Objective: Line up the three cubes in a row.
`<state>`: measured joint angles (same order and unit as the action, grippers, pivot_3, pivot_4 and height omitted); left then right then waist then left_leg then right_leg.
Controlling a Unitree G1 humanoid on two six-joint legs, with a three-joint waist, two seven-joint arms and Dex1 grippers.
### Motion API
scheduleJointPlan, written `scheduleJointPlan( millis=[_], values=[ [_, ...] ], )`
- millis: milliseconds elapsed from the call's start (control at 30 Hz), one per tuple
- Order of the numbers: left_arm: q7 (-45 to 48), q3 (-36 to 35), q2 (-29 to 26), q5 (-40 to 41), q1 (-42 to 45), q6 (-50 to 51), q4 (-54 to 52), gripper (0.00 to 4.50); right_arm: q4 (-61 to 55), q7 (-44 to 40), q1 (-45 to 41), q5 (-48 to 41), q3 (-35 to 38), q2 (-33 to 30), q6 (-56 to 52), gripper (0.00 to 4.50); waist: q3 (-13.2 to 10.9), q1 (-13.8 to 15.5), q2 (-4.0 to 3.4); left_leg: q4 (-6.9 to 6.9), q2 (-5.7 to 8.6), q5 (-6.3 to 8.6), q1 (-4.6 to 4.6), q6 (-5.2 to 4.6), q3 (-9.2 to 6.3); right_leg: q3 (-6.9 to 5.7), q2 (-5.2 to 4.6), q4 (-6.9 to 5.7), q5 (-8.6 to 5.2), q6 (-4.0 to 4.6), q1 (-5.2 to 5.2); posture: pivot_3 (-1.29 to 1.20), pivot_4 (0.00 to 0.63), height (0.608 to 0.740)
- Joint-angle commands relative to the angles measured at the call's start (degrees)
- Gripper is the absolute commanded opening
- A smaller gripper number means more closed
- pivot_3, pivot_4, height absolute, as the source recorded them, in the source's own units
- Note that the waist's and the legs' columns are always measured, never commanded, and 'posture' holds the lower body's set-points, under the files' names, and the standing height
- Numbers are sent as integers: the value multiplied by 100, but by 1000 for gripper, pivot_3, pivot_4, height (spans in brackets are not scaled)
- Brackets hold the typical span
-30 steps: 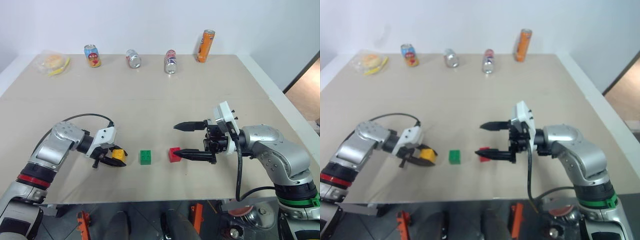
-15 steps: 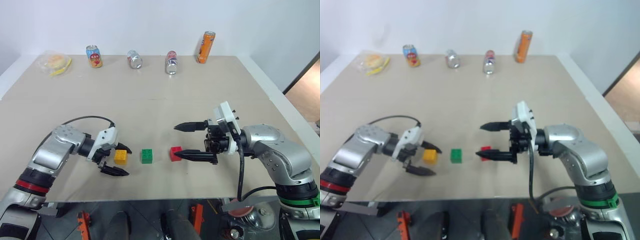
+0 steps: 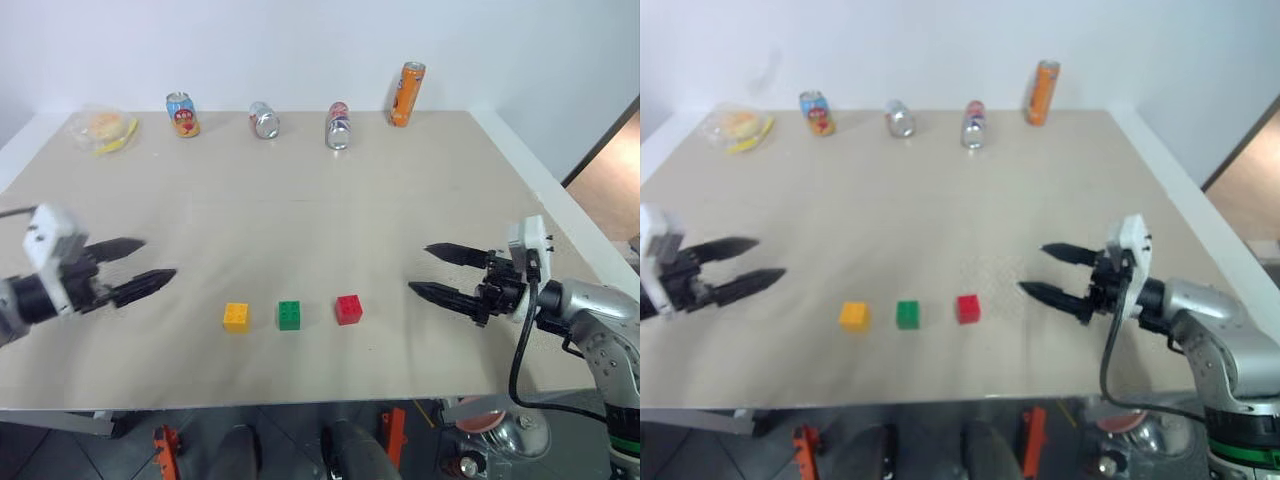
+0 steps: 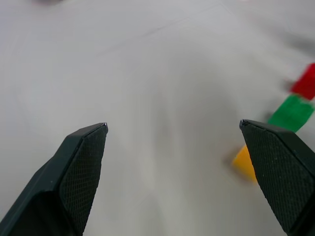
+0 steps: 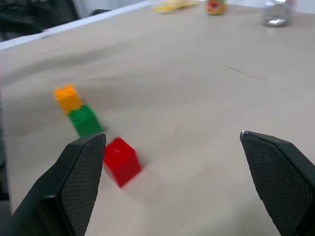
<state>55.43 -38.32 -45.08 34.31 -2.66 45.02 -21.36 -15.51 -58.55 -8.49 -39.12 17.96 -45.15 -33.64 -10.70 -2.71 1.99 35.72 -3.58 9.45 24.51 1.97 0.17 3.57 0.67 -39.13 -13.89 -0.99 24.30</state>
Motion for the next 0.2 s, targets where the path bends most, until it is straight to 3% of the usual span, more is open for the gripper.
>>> scheduleJointPlan(
  millis=[33, 200],
  values=[
    [-368, -432, 194, 158, -205, -195, -332, 4444, -238, -15, 64, -179, 256, -154, -26, 4500, 1, 15, 2, 1, 1, 0, 0, 0, 0, 0, -1, 0, 0, 1, 0, 0, 150, 740],
    [-628, -238, 329, 163, -265, -438, -400, 4444, -194, 84, -10, -134, 92, -112, -28, 4500, 1, 22, 7, 15, 10, 0, -1, 4, -3, 7, -8, 9, -2, 3, -5, 0, 150, 740]
  ],
)
